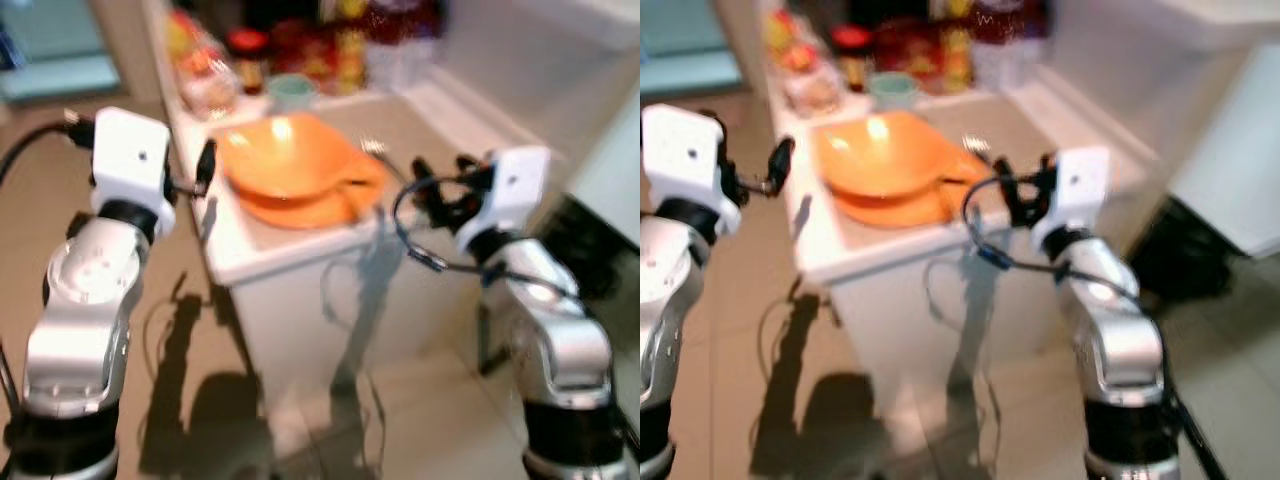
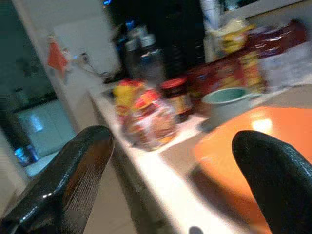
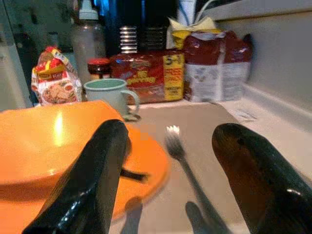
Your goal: Setting the table
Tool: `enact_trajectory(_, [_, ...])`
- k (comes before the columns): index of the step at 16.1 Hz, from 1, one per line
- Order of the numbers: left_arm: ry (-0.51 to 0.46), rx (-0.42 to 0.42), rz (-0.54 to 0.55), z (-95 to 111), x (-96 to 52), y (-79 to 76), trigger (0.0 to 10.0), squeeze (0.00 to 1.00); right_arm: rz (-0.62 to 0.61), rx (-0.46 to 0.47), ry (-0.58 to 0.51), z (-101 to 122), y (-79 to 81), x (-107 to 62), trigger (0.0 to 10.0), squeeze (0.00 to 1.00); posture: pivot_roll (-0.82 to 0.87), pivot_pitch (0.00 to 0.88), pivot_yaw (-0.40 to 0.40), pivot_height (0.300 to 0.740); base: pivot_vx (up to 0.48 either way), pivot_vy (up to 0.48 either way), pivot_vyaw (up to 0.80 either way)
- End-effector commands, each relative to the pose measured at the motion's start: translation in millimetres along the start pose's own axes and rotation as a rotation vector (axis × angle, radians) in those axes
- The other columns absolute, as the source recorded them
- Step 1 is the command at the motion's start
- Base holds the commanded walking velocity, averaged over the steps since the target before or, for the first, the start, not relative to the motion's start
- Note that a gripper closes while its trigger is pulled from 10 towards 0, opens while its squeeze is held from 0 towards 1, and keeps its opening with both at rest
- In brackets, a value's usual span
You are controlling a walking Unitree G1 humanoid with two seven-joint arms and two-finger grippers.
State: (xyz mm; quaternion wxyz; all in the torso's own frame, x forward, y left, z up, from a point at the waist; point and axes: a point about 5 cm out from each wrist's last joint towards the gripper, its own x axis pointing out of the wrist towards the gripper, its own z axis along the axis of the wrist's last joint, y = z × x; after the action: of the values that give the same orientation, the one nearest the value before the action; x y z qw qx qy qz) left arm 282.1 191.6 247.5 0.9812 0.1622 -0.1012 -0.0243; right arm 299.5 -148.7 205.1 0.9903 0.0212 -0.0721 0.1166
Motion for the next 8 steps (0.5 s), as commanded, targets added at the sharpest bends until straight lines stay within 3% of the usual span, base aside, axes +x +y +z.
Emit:
enact_trajectory(1, [0.006,0.006,0.009,0,0.0,3.0,10.0,0.00,0.012,0.008,-0.021,5,3.6,4.2,10.0,0.00,0.08,0.034,-0.004,0.740,0.461,0.000,0.43])
enact_trajectory(4, [0.010,0.001,-0.007,-1,0.0,-0.1,10.0,0.00,-0.013,0.039,-0.046,11,-3.1,4.6,10.0,0.00,0.07,0.034,-0.004,0.740,0.461,0.000,0.00])
enact_trajectory(6, [0.020,0.002,-0.030,-2,-0.5,-3.6,10.0,0.00,-0.010,0.006,-0.030,14,-7.4,5.6,10.0,0.00,0.07,0.035,-0.005,0.740,0.000,0.000,0.00])
enact_trajectory(7, [0.024,-0.014,-0.060,-3,-1.6,-6.1,10.0,0.00,0.004,-0.028,-0.010,18,-11.6,6.7,10.0,0.42,0.07,0.035,-0.005,0.740,0.000,0.000,0.00])
enact_trajectory(8, [-0.009,-0.016,-0.069,1,-2.3,-3.8,10.0,0.00,0.038,-0.035,0.039,28,-19.7,9.0,10.0,1.00,0.07,0.039,0.000,0.740,0.000,0.000,0.00])
